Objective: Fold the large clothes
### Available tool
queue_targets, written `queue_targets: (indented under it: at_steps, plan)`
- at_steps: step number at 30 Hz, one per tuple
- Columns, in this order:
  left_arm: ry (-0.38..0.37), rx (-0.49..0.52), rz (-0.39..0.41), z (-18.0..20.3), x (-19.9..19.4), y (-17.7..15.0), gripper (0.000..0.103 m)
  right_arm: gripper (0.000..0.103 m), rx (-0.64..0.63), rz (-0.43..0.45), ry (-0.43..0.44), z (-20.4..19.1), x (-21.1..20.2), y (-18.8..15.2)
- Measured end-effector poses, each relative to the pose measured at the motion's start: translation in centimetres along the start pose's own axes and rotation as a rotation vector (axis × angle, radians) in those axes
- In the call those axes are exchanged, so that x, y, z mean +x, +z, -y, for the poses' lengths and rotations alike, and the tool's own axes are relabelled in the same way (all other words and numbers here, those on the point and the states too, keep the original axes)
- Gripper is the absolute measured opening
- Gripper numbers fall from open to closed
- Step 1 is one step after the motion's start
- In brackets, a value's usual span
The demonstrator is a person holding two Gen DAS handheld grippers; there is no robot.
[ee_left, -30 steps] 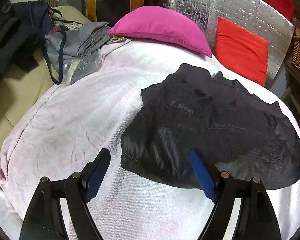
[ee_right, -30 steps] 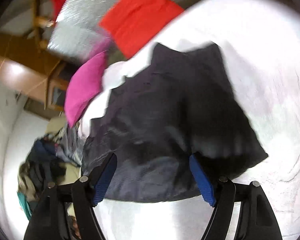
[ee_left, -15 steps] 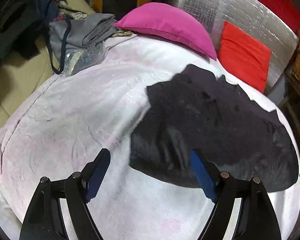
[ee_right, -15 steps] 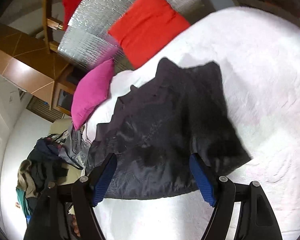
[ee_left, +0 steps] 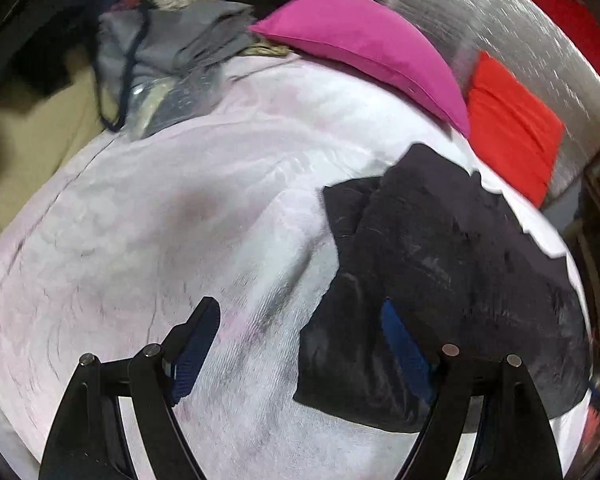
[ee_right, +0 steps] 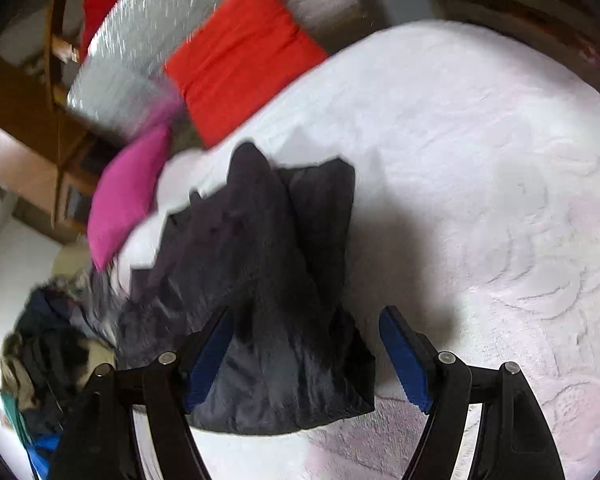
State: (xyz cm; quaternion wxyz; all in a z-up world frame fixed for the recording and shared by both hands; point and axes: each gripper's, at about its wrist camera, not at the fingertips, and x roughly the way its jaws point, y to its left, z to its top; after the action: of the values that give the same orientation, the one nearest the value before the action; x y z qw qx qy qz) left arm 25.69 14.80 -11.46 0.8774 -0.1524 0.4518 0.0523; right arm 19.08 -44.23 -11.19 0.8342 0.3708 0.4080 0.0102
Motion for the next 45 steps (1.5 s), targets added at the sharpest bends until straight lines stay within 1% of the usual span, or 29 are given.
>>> queue_targets:
  at_steps: [2, 3, 5, 6, 8, 12, 14, 15, 17, 18, 21, 23, 24, 25, 27, 28, 29, 30, 31, 32, 33, 35, 36, 37, 39, 40, 41, 43, 45]
  plan:
    - [-0.029, -0.047, 0.016, -0.4, -0.9, -1.2, 0.083, 0.078, 0.036, 0.074, 0.036, 0.1, -2.0, -1.6]
    - [-0.045, -0.071, 0.025, -0.6, -1.3, -2.0, 0.083, 0.078, 0.048, 0.081, 0.057, 0.0, -2.6, -2.4]
    - [-0.06, -0.11, 0.013, -0.5, -1.6, -3.4, 0.083, 0.078, 0.073, 0.076, 0.095, -0.2, -3.4, -4.7]
    - [-0.072, -0.125, 0.005, -0.4, -1.6, -4.1, 0.083, 0.078, 0.078, 0.069, 0.105, -0.3, -3.5, -5.5]
    - [-0.074, -0.123, -0.015, 0.1, -1.4, -4.7, 0.083, 0.078, 0.089, 0.011, 0.12, -0.5, -2.7, -6.9]
    - [-0.052, -0.142, -0.045, 0.4, -0.9, -5.0, 0.083, 0.078, 0.129, -0.054, 0.141, -1.0, -0.4, -7.7]
    - [-0.085, -0.155, -0.077, 0.6, -0.1, -5.6, 0.083, 0.078, 0.143, -0.065, 0.152, -1.1, 0.6, -7.9]
    - [-0.084, -0.157, -0.085, 0.8, 0.2, -5.7, 0.083, 0.078, 0.154, -0.065, 0.148, -1.1, 1.3, -7.9]
    - [-0.07, -0.17, -0.097, 1.1, 1.1, -6.0, 0.083, 0.078, 0.223, -0.057, 0.138, -0.4, 2.3, -7.9]
    - [-0.077, -0.197, -0.094, 1.1, 1.5, -5.9, 0.083, 0.078, 0.256, -0.052, 0.139, -0.1, 2.7, -7.8]
    - [-0.083, -0.225, -0.085, 1.1, 1.7, -5.5, 0.083, 0.078, 0.282, -0.021, 0.118, 0.0, 3.1, -7.0]
    - [-0.058, -0.223, -0.075, 0.5, 1.1, -5.2, 0.083, 0.078, 0.272, -0.033, 0.1, -0.1, 2.7, -6.9]
    - [-0.05, -0.226, -0.056, -0.2, 0.4, -5.2, 0.083, 0.078, 0.231, -0.039, 0.072, -0.3, 2.1, -7.0]
    - [-0.013, -0.219, -0.012, -0.8, -0.6, -5.3, 0.083, 0.078, 0.176, -0.019, 0.03, -0.7, 1.2, -7.1]
    - [0.12, -0.16, 0.088, -1.2, -2.6, -5.1, 0.083, 0.078, 0.033, 0.033, -0.048, -2.0, -1.3, -7.5]
    - [0.141, -0.119, 0.115, -0.8, -3.3, -4.8, 0.083, 0.078, -0.015, 0.036, -0.059, -3.0, -1.9, -7.5]
    - [0.147, -0.083, 0.126, 0.0, -3.6, -4.4, 0.083, 0.08, -0.064, 0.033, -0.049, -4.3, -2.2, -7.3]
    - [0.133, -0.043, 0.13, 1.4, -3.8, -3.9, 0.083, 0.079, -0.111, 0.023, -0.025, -5.9, -2.0, -7.1]
    - [0.102, -0.003, 0.129, 2.8, -3.8, -3.4, 0.083, 0.079, -0.16, 0.004, 0.012, -7.7, -1.5, -6.8]
    - [0.052, 0.065, 0.117, 5.2, -3.6, -2.9, 0.083, 0.079, -0.22, -0.028, 0.072, -10.2, -0.5, -6.3]
    - [0.032, 0.11, 0.105, 6.9, -3.3, -2.7, 0.083, 0.079, -0.255, -0.051, 0.109, -11.8, 0.5, -5.9]
    - [-0.034, 0.25, 0.078, 12.2, -2.0, -2.4, 0.083, 0.079, -0.33, -0.087, 0.147, -15.2, 3.5, -4.7]
    - [-0.056, 0.301, 0.058, 14.3, -1.1, -2.4, 0.083, 0.079, -0.337, -0.124, 0.171, -16.3, 5.3, -3.8]
    - [-0.038, 0.341, 0.041, 16.1, -0.1, -2.4, 0.083, 0.079, -0.324, -0.15, 0.191, -17.0, 7.1, -2.8]
    - [-0.005, 0.398, 0.033, 18.2, 1.7, -2.4, 0.083, 0.079, -0.306, -0.177, 0.18, -17.3, 9.9, -1.0]
    - [0.033, 0.414, 0.018, 19.0, 3.1, -2.5, 0.083, 0.079, -0.273, -0.178, 0.148, -16.9, 11.3, 0.0]
    - [0.048, 0.414, -0.001, 19.3, 4.1, -2.6, 0.083, 0.079, -0.242, -0.186, 0.111, -16.2, 12.5, 0.8]
    - [0.057, 0.408, -0.028, 19.2, 5.5, -2.8, 0.084, 0.079, -0.233, -0.215, 0.04, -14.8, 14.7, 1.8]
    - [0.064, 0.394, -0.014, 18.9, 5.8, -2.9, 0.086, 0.078, -0.242, -0.222, -0.018, -13.7, 15.8, 2.1]
